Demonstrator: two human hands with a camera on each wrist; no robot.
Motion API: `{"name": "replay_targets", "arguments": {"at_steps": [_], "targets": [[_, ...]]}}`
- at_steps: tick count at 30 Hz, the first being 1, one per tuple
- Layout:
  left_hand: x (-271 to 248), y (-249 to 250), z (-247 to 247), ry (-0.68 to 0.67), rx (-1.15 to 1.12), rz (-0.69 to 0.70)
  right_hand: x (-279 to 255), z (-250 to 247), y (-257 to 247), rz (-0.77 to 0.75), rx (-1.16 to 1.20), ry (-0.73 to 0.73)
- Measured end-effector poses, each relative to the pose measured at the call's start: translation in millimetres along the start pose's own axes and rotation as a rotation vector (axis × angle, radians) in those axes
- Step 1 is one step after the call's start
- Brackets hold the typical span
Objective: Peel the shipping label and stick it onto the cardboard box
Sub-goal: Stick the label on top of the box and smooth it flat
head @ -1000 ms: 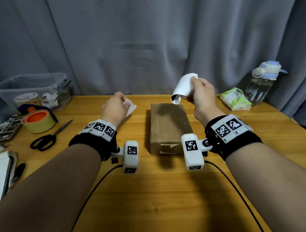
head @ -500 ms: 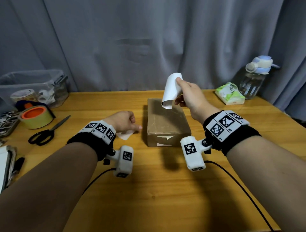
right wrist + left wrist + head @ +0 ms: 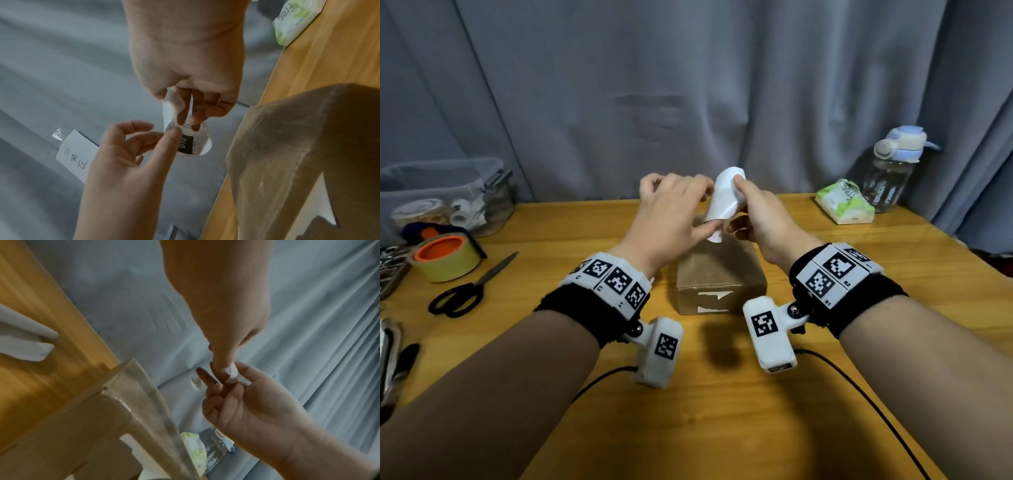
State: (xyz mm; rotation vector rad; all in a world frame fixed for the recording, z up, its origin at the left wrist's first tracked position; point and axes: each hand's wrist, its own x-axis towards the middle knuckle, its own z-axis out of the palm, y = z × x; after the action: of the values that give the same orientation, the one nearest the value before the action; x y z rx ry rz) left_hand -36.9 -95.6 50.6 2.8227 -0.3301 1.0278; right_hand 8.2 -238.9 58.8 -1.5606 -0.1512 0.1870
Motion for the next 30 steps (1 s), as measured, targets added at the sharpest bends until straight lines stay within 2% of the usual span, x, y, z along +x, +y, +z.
{"name": "replay_targets", "arguments": {"at_steps": [3, 6, 9, 12, 17, 20, 23, 30], "targets": [[2, 1, 9, 0.012, -0.004, -0.045, 6, -3, 2, 0.069, 0.08, 0.049], [8, -4, 21, 0.025, -0.285, -0.301, 15, -7, 5, 0.073, 0.038, 0.026], [15, -17, 35, 0.0, -0.646, -0.564, 22, -14, 9, -0.039, -0.251, -0.062], [15, -27, 38, -0.024, -0.898, -0.682, 28, -25, 15, -0.208, -0.491, -0.126], [14, -40, 46, -0.128, -1.033, -0.794, 33, -37, 21, -0.3, -0.635, -0.33], [15, -41, 52, -0.212, -1.104, -0.835, 38, -39, 29, -0.417, -0.739, -0.334], [15, -42, 58, -0.293, -1.07, -0.819, 40, -42, 36, -0.503, -0.792, -0.344], [10, -38, 67, -0.375, -0.948, -0.806, 36, -44, 51, -0.467, -0.812, -0.401]]}}
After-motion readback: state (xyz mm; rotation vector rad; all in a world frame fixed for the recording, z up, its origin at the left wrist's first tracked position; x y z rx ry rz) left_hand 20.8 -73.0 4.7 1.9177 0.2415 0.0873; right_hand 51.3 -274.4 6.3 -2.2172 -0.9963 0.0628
